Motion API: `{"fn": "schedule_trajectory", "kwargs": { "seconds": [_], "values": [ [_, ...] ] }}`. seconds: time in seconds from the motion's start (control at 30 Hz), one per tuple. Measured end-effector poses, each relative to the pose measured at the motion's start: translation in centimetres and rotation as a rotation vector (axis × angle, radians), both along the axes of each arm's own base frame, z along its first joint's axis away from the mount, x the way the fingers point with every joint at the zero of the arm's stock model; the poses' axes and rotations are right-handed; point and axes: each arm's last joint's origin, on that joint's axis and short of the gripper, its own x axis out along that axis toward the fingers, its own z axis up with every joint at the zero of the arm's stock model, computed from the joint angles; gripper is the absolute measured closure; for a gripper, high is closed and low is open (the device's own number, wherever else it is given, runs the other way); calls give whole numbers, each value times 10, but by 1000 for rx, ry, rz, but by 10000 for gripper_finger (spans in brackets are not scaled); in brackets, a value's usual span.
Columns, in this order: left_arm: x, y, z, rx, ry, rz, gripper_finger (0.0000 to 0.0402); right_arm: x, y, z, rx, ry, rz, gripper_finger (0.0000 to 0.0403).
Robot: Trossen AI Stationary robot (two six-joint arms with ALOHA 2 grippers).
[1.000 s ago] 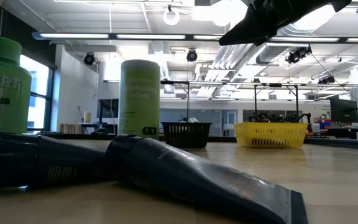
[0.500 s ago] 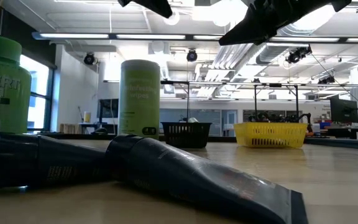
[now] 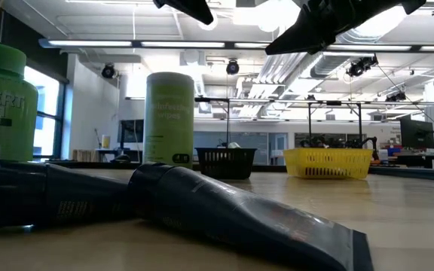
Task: Pick & Place Travel size toiletries
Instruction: Put the green shampoo bottle into the top black bin
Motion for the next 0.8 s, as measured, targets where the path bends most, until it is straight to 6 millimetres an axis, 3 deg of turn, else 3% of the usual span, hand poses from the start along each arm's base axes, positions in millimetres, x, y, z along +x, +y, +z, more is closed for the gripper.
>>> {"fn": "schedule_trajectory", "kwargs": {
  "seconds": [0.4, 0.8],
  "values": [
    [3, -2, 2, 36, -2, -78, 401, 0, 0, 0, 0, 0, 0, 398],
    [6, -4, -41, 19, -26, -150, 401, 0, 0, 0, 0, 2, 0, 398]
  ]
}}
